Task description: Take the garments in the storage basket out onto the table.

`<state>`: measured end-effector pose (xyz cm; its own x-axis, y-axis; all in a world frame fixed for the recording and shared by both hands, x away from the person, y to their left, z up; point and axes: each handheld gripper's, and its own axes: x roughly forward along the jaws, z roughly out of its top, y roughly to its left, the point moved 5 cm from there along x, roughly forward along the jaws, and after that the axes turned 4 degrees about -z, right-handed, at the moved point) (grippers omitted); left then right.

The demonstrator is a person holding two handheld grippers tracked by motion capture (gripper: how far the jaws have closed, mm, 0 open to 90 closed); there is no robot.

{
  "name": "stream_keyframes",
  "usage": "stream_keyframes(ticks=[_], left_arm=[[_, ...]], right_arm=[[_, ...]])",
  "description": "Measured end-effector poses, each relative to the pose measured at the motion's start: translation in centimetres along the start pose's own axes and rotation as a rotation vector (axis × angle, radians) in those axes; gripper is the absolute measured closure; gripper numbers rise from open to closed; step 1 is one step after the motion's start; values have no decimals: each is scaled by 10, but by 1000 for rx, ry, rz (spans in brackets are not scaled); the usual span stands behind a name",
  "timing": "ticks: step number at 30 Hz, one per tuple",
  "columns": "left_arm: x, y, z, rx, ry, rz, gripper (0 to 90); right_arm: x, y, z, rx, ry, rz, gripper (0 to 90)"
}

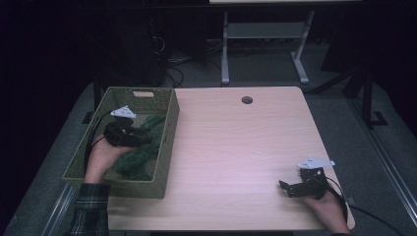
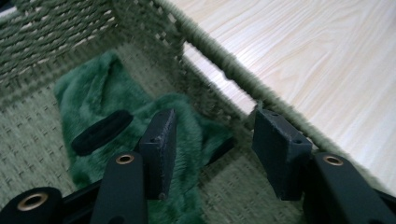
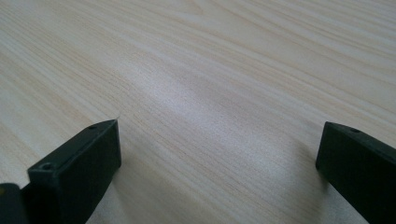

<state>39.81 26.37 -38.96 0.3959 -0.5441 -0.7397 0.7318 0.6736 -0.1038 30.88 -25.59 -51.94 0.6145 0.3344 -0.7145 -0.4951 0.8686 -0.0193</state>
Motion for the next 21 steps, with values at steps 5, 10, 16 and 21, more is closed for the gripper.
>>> stream_keyframes(ticks=[5,10,16,21], left_arm=[[7,7,-7,-3,28,13,489],[13,11,-12,6,63,25,490],[19,15,-19,9,104,40,502],[27,21,-26,1,125,42,508]], right_arm=[[0,0,0,0,1,0,0],[0,0,0,0,0,0,0],[0,0,0,0,0,0,0],[0,0,0,0,1,0,0]])
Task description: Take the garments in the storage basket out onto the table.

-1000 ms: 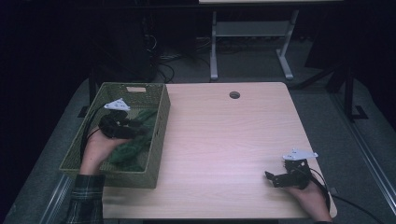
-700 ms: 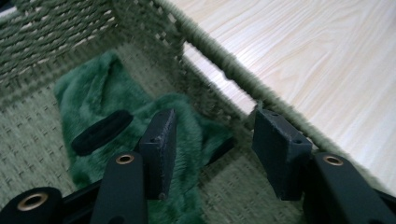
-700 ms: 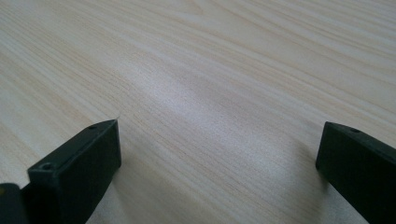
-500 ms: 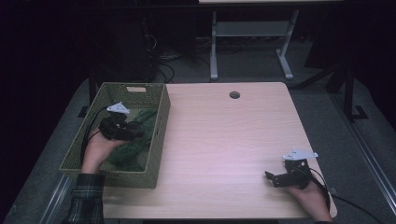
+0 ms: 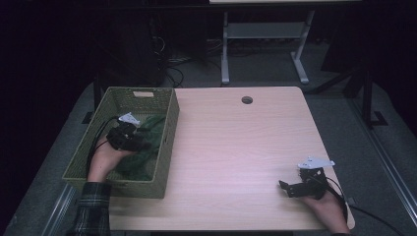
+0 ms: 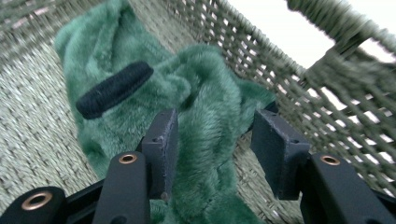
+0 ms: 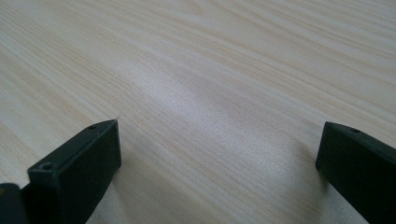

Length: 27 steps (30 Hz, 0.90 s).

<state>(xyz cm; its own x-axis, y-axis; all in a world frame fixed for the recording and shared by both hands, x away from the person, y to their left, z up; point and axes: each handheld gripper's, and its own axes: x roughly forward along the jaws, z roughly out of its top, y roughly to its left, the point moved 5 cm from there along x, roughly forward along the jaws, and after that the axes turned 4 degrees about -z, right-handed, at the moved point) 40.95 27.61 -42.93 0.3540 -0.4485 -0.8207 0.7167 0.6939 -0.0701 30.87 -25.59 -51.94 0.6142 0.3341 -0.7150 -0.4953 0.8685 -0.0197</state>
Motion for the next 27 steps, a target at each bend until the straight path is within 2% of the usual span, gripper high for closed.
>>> stream_keyframes(ticks=[1,12,13,16,21,25,27], left_arm=[[2,0,-1,-10,7,2,510],[13,6,-11,-14,96,27,516],[15,7,-12,-8,105,42,545],[19,8,-15,-15,134,49,585],[22,7,-18,-28,165,28,629],[23,6,-19,-21,179,15,716],[23,4,-19,-29,192,-3,789]], right_arm=[[0,0,0,0,0,0,0],[0,0,0,0,0,0,0],[0,0,0,0,0,0,0],[0,0,0,0,0,0,0],[0,0,0,0,0,0,0],[0,0,0,0,0,0,0],[0,0,0,0,0,0,0]])
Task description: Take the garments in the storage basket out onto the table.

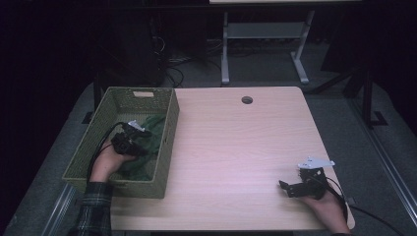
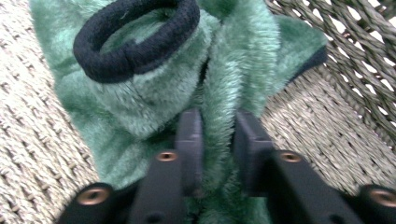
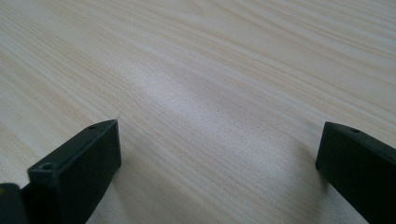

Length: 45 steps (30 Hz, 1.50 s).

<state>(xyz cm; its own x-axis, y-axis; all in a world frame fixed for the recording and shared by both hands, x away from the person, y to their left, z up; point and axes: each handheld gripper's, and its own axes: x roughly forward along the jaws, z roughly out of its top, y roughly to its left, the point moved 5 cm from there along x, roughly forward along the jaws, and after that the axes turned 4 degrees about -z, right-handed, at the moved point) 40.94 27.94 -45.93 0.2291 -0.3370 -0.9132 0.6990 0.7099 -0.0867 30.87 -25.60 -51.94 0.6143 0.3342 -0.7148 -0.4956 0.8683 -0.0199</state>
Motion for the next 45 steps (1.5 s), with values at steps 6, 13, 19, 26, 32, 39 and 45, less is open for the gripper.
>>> stream_keyframes(ticks=[6,13,19,26,32,39,45], left_arm=[[-3,-1,1,-40,4,-30,850],[-21,-1,5,-93,-94,-83,854],[-40,-2,8,-113,-176,-103,857],[-60,-5,12,-139,-261,-128,858],[-78,-8,13,-143,-309,-135,859],[-97,-11,14,-151,-381,-134,860],[-117,-12,15,-151,-423,-131,865]], right_arm=[[0,0,0,0,0,0,0],[0,0,0,1,0,0,0],[0,0,0,1,0,0,0],[0,0,0,1,0,0,0],[0,0,0,1,0,0,0],[0,0,0,0,0,0,0],[0,0,0,1,0,0,0]])
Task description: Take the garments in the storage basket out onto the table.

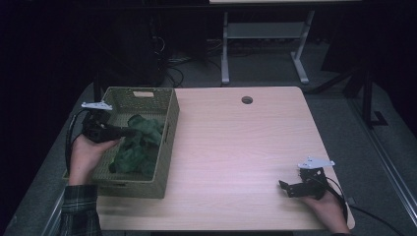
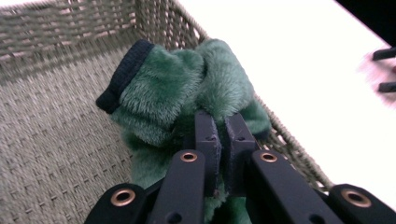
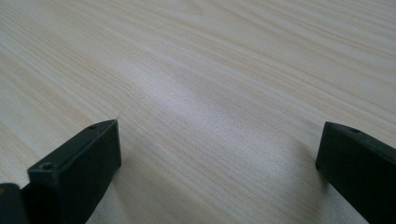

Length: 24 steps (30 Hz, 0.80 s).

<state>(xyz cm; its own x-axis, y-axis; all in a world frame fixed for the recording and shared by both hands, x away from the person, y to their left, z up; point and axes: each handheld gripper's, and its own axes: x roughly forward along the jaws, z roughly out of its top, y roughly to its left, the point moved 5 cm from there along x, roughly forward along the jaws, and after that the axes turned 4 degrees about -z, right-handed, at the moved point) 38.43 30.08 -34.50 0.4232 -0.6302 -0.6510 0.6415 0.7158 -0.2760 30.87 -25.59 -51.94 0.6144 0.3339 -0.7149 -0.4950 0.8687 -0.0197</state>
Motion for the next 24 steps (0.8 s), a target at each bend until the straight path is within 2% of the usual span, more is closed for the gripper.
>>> stream_keyframes(ticks=[11,24], left_arm=[[-33,-13,32,34,-59,22,866],[-63,-28,64,65,-109,28,867]], right_arm=[[0,0,0,1,-1,0,0],[0,0,0,1,-1,0,0]])
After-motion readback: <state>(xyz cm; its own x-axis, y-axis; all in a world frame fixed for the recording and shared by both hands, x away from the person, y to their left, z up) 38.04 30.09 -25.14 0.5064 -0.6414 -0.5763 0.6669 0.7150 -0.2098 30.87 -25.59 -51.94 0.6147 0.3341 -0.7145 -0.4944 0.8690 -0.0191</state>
